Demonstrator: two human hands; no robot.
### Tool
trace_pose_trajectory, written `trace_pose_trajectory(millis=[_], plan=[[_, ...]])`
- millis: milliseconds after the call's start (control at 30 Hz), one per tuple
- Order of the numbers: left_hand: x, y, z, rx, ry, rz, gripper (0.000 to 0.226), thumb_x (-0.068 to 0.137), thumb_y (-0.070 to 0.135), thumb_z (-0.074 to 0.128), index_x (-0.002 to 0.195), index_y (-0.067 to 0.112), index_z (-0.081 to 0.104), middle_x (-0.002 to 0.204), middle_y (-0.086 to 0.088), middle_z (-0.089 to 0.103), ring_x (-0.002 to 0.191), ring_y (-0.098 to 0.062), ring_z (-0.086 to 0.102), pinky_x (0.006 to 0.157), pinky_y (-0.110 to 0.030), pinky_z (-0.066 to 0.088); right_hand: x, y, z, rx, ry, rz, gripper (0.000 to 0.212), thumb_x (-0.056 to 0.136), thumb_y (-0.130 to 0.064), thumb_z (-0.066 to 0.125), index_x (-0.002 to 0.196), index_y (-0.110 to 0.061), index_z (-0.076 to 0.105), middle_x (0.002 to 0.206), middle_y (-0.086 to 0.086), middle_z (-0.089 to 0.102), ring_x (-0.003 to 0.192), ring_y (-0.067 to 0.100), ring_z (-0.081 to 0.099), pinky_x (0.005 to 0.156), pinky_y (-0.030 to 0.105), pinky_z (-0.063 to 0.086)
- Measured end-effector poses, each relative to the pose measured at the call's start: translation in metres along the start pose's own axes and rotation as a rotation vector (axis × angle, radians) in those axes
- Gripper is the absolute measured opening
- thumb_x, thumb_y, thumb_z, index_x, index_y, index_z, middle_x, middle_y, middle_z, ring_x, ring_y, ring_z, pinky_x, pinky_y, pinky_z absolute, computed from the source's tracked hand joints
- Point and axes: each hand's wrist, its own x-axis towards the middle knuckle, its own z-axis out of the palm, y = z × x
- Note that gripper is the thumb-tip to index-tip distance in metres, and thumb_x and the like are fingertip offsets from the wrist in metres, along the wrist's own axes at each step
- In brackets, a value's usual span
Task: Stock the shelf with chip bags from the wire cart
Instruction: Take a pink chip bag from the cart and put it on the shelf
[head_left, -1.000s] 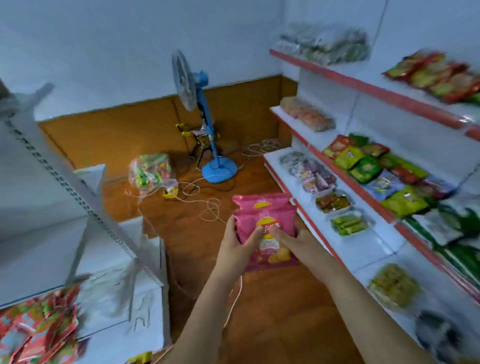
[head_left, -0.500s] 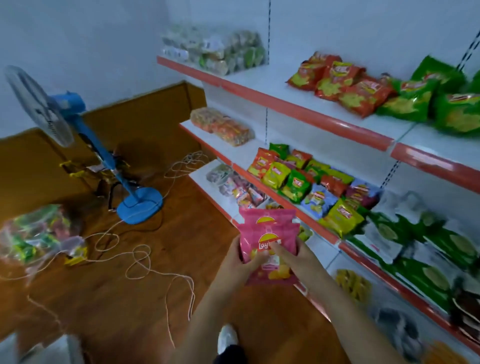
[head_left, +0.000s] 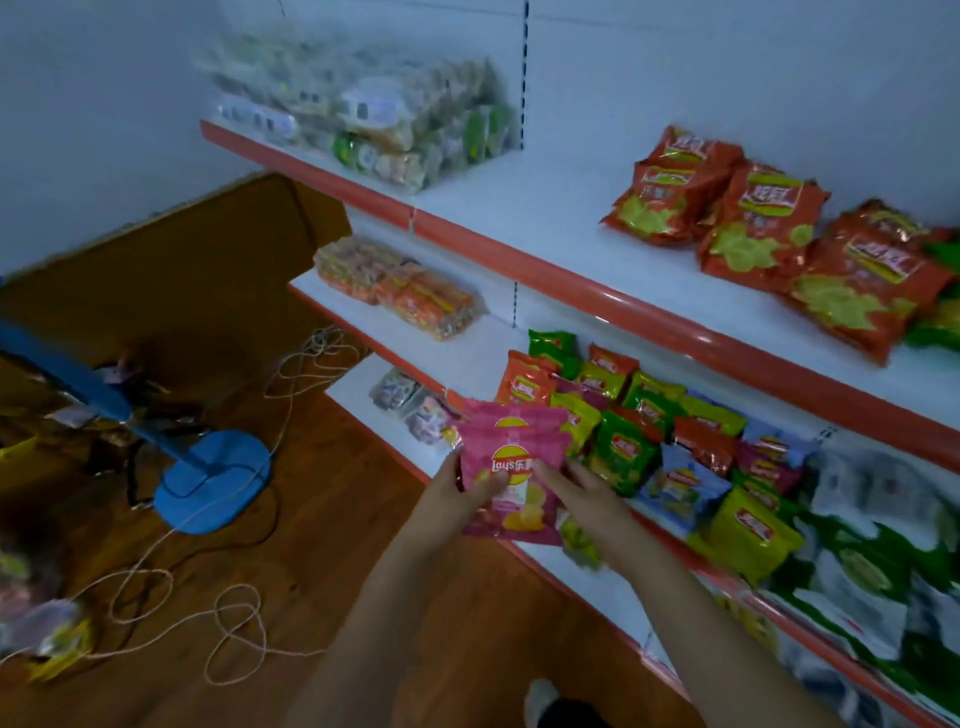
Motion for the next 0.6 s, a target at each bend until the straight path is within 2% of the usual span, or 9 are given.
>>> trace_pose_trajectory(millis=[33, 100, 167, 233, 333, 433, 500, 600], plan=[[0.017, 0.004, -0.008, 0.019, -0.007, -0.003, 0.022, 0.094, 0.03, 0.063, 0.11, 0.037, 0.049, 0.104, 0.017, 0.068, 0.083, 0.002, 0.072, 0.063, -0.014, 0.054, 0.019, -0.004, 0.001, 0.006, 0.003, 0.001, 0.014, 0.091, -0.049, 0.057, 0.103, -0.044, 0.06, 0.11, -0.013, 0.067, 0.09, 0.0, 0.063, 0.069, 0.017, 0.051], [0.054, 0.007, -0.023, 0.028, -0.011, -0.006, 0.021, 0.094, 0.031, 0.063, 0.111, 0.037, 0.051, 0.107, 0.014, 0.07, 0.086, -0.001, 0.073, 0.066, -0.015, 0.055, 0.059, -0.012, 0.003, -0.043, 0.005, 0.005, 0.026, 0.091, -0.052, 0.055, 0.115, -0.043, 0.055, 0.108, -0.015, 0.064, 0.087, -0.001, 0.06, 0.064, 0.014, 0.047], [0.088, 0.009, -0.036, 0.057, 0.011, -0.005, 0.023, 0.093, 0.035, 0.064, 0.112, 0.038, 0.051, 0.108, 0.014, 0.07, 0.088, -0.004, 0.073, 0.068, -0.016, 0.056, 0.098, -0.02, 0.007, -0.053, 0.013, -0.007, 0.045, 0.086, -0.06, 0.057, 0.126, -0.039, 0.052, 0.114, -0.013, 0.061, 0.099, 0.009, 0.06, 0.078, 0.025, 0.052], [0.119, 0.011, -0.048, 0.082, 0.041, -0.01, 0.025, 0.094, 0.033, 0.063, 0.116, 0.035, 0.052, 0.107, 0.016, 0.068, 0.09, -0.005, 0.072, 0.069, -0.016, 0.057, 0.136, -0.024, 0.011, -0.051, 0.013, 0.009, 0.056, 0.083, -0.061, 0.061, 0.132, -0.035, 0.05, 0.123, -0.008, 0.06, 0.111, 0.017, 0.058, 0.095, 0.038, 0.051], [0.167, 0.009, -0.069, 0.127, 0.019, -0.062, 0.031, 0.095, 0.031, 0.062, 0.123, 0.028, 0.048, 0.108, 0.015, 0.065, 0.095, -0.007, 0.068, 0.07, -0.014, 0.057, 0.18, -0.03, 0.017, -0.077, 0.018, 0.028, 0.049, 0.083, -0.058, 0.063, 0.125, -0.034, 0.052, 0.117, -0.01, 0.064, 0.107, 0.017, 0.061, 0.091, 0.036, 0.051], [0.213, 0.009, -0.089, 0.147, -0.011, -0.116, 0.036, 0.095, 0.034, 0.061, 0.126, 0.03, 0.042, 0.109, 0.015, 0.06, 0.094, -0.008, 0.063, 0.071, -0.014, 0.056, 0.228, -0.035, 0.021, -0.104, 0.002, 0.065, 0.039, 0.083, -0.053, 0.066, 0.116, -0.035, 0.057, 0.109, -0.01, 0.068, 0.104, 0.017, 0.065, 0.088, 0.036, 0.053], [0.244, 0.001, -0.103, 0.175, -0.044, -0.137, 0.04, 0.095, 0.036, 0.061, 0.13, 0.027, 0.044, 0.116, 0.011, 0.062, 0.101, -0.012, 0.064, 0.083, -0.022, 0.057, 0.256, -0.037, 0.023, -0.112, 0.02, 0.064, 0.022, 0.086, -0.043, 0.067, 0.104, -0.031, 0.063, 0.103, -0.007, 0.07, 0.103, 0.019, 0.066, 0.085, 0.034, 0.053], [0.3, -0.014, -0.122, 0.225, -0.082, -0.124, 0.055, 0.089, 0.05, 0.065, 0.133, 0.023, 0.047, 0.126, 0.002, 0.065, 0.108, -0.017, 0.066, 0.095, -0.037, 0.056, 0.303, -0.045, 0.026, -0.109, 0.054, 0.087, 0.026, 0.086, -0.046, 0.066, 0.104, -0.027, 0.065, 0.097, -0.009, 0.07, 0.098, 0.018, 0.066, 0.086, 0.034, 0.051]])
